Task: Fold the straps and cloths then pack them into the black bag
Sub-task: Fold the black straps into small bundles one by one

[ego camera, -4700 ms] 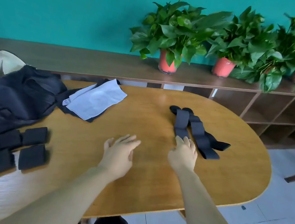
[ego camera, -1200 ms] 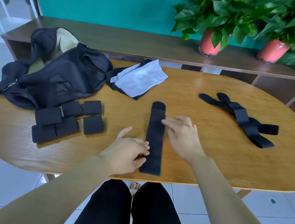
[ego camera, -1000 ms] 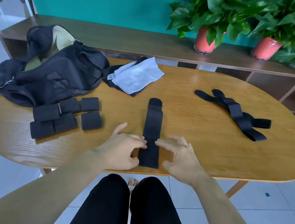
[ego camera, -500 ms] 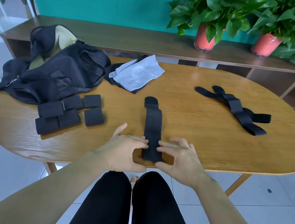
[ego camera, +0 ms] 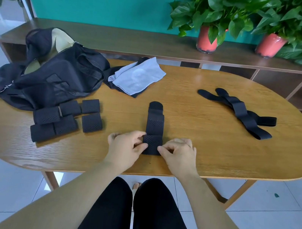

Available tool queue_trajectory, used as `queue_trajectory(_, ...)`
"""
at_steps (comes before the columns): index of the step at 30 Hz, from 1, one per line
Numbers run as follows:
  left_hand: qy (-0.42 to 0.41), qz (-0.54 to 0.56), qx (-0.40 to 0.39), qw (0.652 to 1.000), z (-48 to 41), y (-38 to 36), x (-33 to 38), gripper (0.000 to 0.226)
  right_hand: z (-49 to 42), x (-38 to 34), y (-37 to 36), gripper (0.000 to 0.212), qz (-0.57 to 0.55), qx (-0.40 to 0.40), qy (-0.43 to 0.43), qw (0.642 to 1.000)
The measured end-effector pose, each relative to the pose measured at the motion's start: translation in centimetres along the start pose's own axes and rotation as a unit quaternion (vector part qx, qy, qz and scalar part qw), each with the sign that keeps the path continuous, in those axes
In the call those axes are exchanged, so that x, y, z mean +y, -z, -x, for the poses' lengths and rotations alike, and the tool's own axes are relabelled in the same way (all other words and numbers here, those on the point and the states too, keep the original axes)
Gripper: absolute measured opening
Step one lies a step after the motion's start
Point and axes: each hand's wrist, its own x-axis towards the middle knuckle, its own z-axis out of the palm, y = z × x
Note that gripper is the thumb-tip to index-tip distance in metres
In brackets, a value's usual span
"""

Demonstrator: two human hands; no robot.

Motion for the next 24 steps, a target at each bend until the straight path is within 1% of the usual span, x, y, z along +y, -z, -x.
queue_trajectory(2, 0.004, -0.021, 0.007, 1.000, 0.1, -0.1, 0.4, 0.038, -0.1, 0.0, -0.3, 0.020, -0.004, 0.011, -0.017, 1.000)
queue_trajectory(5, 0.001, -0.047, 0.018, 0.999, -0.1, -0.5, 0.4, 0.042, -0.1, 0.1, -0.8, 0.020, -0.002, 0.030, -0.036, 0.999)
queue_trajectory(8, -0.009, -0.093, 0.006, 0.996, -0.5, -0.7, 0.5, 0.042, -0.1, 0.2, -1.3, 0.019, 0.008, 0.052, -0.048, 0.997)
queue_trajectory(12, -0.023, -0.160, -0.012, 0.987, -0.8, -0.8, 0.6, 0.040, -0.2, 0.3, -1.7, 0.018, 0.019, 0.061, -0.051, 0.997)
queue_trajectory(17, -0.033, -0.191, -0.030, 0.981, -1.1, -0.5, 0.6, 0.050, -0.2, 0.5, -1.9, 0.018, 0.029, 0.068, -0.051, 0.996)
queue_trajectory(19, -0.054, -0.213, -0.014, 0.975, -0.9, -0.5, 0.7, 0.052, -0.2, 0.5, -1.9, 0.019, 0.034, 0.067, -0.051, 0.996)
queue_trajectory(21, -0.088, -0.226, 0.023, 0.970, -0.8, -0.5, 0.6, 0.050, -0.2, 0.3, -1.7, 0.018, 0.033, 0.068, -0.052, 0.996)
queue_trajectory(24, -0.174, -0.213, 0.059, 0.960, -0.8, -1.1, 0.0, 0.032, -0.2, 0.1, -1.6, 0.018, 0.044, 0.064, -0.050, 0.996)
